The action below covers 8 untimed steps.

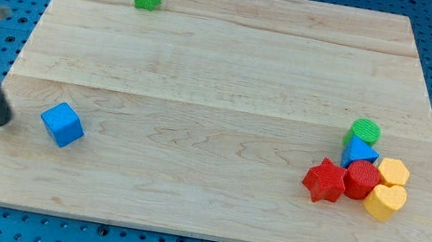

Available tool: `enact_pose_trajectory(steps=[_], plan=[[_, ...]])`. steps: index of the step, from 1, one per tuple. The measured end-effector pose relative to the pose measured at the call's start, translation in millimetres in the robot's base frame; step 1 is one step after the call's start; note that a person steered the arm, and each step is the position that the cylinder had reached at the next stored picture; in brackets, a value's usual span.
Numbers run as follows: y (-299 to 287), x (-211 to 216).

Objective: Move the cube close to the triangle

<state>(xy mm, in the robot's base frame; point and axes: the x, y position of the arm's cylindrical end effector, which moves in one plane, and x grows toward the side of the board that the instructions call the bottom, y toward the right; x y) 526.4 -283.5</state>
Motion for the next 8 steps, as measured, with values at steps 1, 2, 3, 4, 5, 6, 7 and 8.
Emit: enact_pose_trajectory(steps=[1,2,3,4,5,6,7,8], plan=[[6.8,23.8],[72.3,-0.7],[148.5,-10.7],[118.2,-20.3],[81.9,-20.8],[137.3,-26.8],[174.4,-44.1],[234.9,-46.6]])
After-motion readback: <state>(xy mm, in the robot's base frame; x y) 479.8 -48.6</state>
